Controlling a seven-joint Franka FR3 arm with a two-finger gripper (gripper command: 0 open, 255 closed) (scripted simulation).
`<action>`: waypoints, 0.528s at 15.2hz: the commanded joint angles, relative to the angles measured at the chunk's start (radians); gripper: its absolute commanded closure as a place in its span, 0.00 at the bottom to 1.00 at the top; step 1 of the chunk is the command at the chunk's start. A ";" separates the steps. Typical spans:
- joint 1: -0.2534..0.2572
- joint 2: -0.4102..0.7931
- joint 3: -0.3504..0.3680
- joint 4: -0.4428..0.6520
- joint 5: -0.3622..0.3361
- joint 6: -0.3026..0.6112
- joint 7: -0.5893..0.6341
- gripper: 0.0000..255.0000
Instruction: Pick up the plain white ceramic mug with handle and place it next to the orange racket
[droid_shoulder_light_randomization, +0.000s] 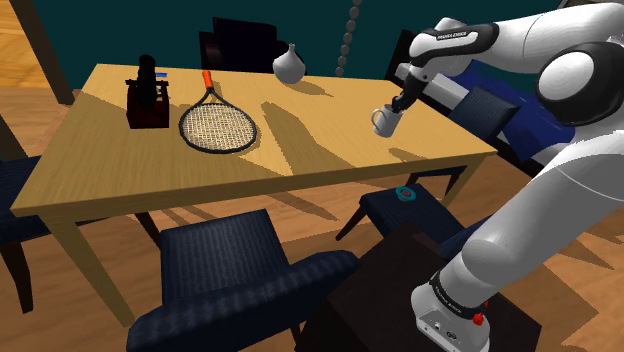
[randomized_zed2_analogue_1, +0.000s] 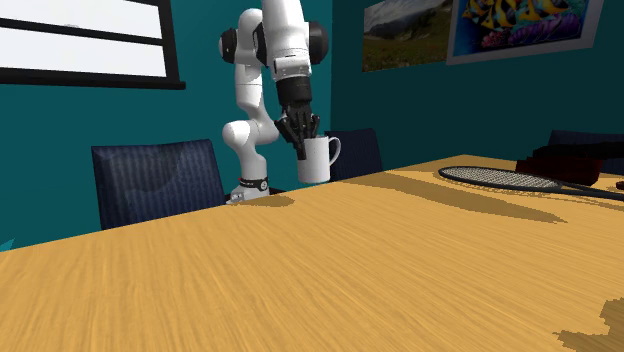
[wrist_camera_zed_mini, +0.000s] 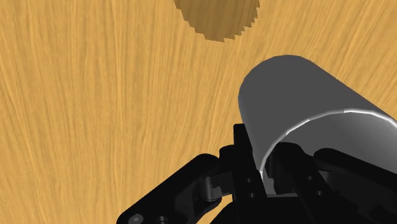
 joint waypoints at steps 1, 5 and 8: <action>-0.001 -0.006 -0.001 0.018 -0.004 -0.024 0.002 1.00; -0.001 -0.014 0.000 0.064 -0.010 -0.076 0.010 1.00; -0.001 -0.017 0.000 0.101 -0.013 -0.116 0.015 1.00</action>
